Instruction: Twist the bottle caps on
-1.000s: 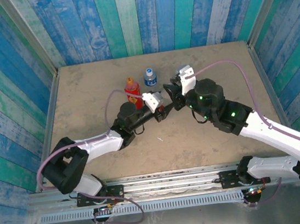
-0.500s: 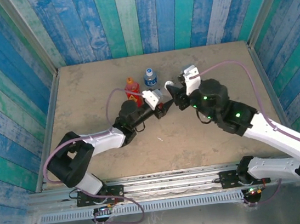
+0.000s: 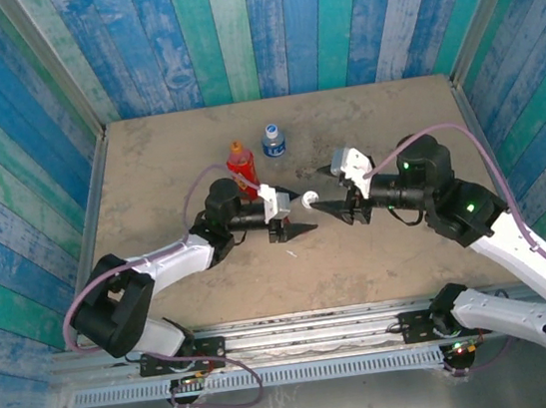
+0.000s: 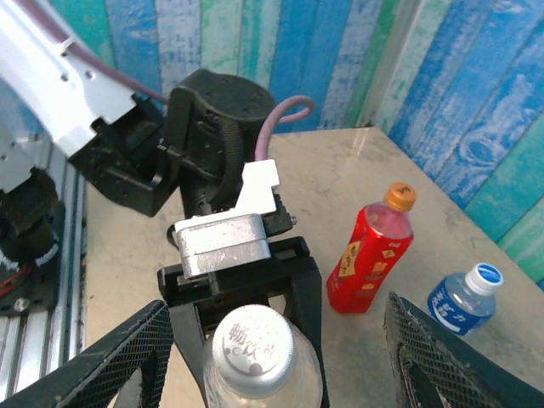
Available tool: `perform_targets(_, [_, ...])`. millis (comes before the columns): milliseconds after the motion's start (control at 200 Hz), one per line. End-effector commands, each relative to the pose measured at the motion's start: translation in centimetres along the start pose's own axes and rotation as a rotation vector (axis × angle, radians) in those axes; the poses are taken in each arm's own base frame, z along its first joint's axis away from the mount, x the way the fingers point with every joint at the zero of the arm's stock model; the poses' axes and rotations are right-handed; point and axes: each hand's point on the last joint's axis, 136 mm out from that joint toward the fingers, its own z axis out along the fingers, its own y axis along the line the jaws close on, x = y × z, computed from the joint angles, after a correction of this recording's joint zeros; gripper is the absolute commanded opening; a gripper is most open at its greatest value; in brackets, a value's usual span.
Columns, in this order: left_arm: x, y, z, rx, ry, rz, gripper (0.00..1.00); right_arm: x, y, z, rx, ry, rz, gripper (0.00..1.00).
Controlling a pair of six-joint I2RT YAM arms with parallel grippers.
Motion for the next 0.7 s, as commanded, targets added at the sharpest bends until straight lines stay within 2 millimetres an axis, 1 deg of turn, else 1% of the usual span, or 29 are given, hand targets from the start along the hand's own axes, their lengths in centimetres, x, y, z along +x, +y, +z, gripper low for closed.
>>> perform_targets(0, [-2.5, -1.4, -0.3, 0.079, -0.044, 0.070, 0.58, -0.1, 0.7, 0.3, -0.068, 0.010, -0.066, 0.65])
perform_targets(285, [-2.5, -1.3, -0.3, 0.078, -0.044, 0.075, 0.59, 1.0, 1.2, 1.7, -0.146, 0.037, -0.036, 0.51])
perform_targets(421, [-2.5, -1.3, -0.3, 0.077, -0.043, 0.078, 0.59, 1.3, 1.2, 2.0, -0.159, 0.053, -0.024, 0.42])
perform_targets(696, [-2.6, -0.7, -0.1, 0.060, -0.042, 0.053, 0.59, 1.7, 1.9, 2.2, -0.210, 0.064, -0.017, 0.46])
